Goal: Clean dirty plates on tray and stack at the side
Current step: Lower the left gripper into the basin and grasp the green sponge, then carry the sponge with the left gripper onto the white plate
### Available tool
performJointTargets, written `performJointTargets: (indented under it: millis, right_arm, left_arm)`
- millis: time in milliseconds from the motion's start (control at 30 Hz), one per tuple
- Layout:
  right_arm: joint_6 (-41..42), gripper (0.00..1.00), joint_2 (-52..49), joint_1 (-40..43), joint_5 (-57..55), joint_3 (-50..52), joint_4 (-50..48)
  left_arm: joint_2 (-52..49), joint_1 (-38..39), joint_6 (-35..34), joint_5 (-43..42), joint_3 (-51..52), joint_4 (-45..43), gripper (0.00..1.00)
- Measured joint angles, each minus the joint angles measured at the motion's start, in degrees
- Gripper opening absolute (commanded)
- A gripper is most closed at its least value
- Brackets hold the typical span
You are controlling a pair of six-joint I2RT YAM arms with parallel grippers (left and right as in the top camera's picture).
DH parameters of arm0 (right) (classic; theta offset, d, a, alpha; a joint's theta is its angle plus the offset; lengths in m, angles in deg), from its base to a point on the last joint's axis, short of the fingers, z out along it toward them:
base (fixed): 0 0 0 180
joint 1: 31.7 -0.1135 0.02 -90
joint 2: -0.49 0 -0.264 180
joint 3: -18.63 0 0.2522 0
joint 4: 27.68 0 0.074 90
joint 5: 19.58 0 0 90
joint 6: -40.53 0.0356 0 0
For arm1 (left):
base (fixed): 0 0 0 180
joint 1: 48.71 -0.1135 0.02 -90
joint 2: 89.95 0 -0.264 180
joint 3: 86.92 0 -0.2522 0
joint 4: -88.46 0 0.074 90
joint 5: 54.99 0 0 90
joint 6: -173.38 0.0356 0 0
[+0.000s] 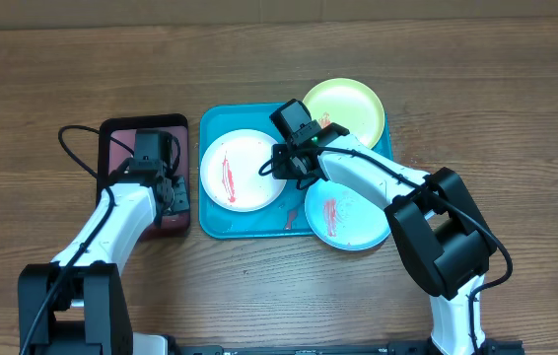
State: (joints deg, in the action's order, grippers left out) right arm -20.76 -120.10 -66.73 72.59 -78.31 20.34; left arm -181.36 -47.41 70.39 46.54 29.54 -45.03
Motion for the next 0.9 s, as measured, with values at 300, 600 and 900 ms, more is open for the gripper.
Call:
performJointTargets:
  millis: [300,600,900]
  right_arm:
    - [0.0,0.04,0.0,0.0,0.0,0.0,0.0]
    - [0.0,0.04,0.0,0.0,0.0,0.0,0.0]
    - [0.0,0.04,0.0,0.0,0.0,0.0,0.0]
  left_arm:
    - [0.0,0.0,1.2,-0.4,1.7,-4.2,0.48]
    - [0.0,0.0,1.6,-0.4,1.7,-5.8,0.39]
    - [0.0,0.0,3.2,-0.7,1.7,-5.8,0.20]
